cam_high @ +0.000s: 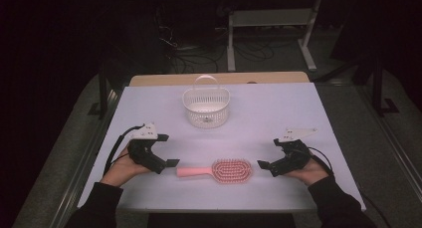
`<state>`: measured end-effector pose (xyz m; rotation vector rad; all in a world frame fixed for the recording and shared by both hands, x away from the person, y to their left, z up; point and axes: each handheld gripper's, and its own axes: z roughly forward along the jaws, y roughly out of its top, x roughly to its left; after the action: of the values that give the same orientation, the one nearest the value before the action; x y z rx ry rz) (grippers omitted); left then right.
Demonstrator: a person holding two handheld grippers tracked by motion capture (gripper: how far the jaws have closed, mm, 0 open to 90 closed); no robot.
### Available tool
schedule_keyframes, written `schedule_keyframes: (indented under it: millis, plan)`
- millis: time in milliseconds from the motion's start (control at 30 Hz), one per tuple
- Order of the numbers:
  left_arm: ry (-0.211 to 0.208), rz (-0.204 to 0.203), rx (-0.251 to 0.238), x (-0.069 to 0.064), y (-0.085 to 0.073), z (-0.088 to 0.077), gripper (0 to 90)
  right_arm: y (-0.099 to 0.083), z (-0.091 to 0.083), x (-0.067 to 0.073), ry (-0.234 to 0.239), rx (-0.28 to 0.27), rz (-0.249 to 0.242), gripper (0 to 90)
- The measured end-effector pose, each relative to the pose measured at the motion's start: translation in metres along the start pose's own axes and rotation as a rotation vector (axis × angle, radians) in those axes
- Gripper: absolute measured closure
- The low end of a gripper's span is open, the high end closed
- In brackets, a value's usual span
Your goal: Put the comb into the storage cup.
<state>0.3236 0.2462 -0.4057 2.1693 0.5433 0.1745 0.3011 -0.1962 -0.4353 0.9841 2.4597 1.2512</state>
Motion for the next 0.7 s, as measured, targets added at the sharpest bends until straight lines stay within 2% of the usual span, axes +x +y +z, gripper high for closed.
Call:
schedule_keyframes:
  millis: [200,433,700]
  plan:
    - [-0.018,0.012,0.004,-0.001,0.012,0.004,0.0,0.000,0.000,0.000,0.000,-0.001,0.001,0.0]
    - [-0.044,0.014,-0.033,-0.002,0.028,0.010,0.1,0.001,-0.002,-0.001,-0.001,-0.009,0.006,0.0]
    - [-0.069,0.014,-0.046,-0.003,0.037,0.014,0.2,0.001,-0.002,-0.001,-0.003,-0.010,0.007,0.0]
